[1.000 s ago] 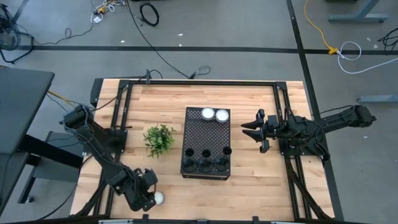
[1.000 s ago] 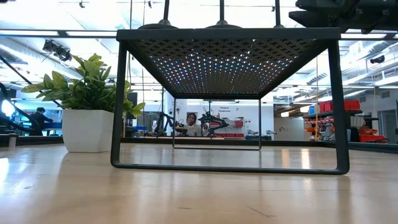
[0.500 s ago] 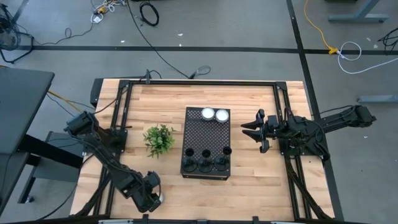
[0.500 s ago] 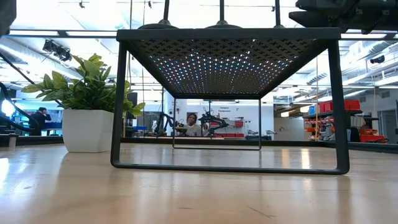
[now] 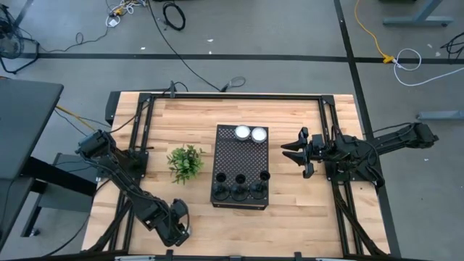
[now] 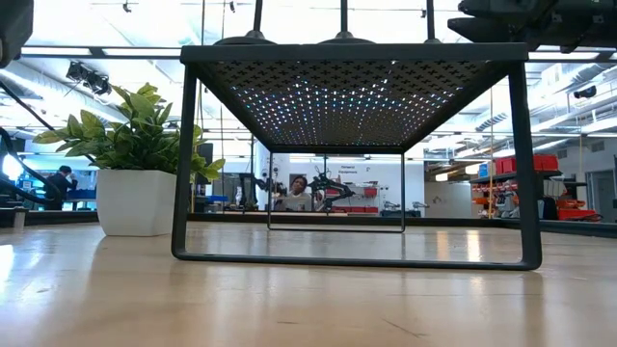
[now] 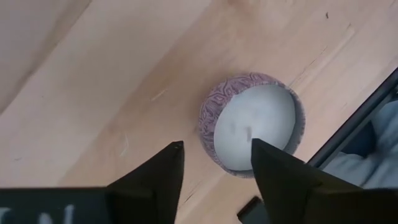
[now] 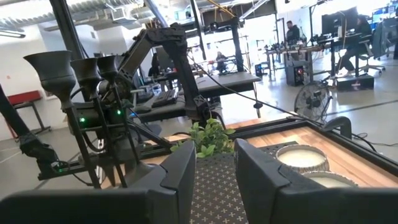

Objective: Pick & Place candle stick holders
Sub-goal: Put the orange patterned candle on the shelf

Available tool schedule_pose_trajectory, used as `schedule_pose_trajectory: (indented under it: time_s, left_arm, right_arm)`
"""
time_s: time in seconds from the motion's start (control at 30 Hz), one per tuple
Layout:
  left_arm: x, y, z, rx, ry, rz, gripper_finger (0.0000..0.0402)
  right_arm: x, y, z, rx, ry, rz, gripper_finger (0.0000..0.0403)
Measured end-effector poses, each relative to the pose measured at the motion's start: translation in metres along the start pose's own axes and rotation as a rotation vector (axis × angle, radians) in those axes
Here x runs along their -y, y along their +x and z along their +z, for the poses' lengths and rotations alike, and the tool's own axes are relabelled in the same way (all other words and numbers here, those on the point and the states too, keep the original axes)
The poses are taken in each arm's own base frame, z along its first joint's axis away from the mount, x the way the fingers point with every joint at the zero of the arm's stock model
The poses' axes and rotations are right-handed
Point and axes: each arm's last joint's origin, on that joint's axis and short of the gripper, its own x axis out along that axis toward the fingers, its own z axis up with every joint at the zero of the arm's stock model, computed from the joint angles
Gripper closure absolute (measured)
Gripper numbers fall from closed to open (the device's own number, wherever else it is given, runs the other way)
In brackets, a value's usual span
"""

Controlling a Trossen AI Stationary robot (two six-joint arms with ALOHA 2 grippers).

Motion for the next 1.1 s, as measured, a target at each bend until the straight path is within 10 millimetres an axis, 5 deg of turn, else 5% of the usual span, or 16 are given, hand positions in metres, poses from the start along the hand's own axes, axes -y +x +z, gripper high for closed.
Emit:
schedule_pose_trajectory:
  time_s: [0.33,1.1]
  left_arm:
    - [0.001,0.000,0.000,0.010,-0.001,-0.014,0.0262]
    - [0.003,0.014,0.000,-0.033,-0.015,0.000,0.0264]
  right_arm:
    - [0.000,0.000,0.000,-0.001,0.000,0.002,0.0292]
    - [0.000,0.000,0.000,-0.001,0.000,0.002,0.0292]
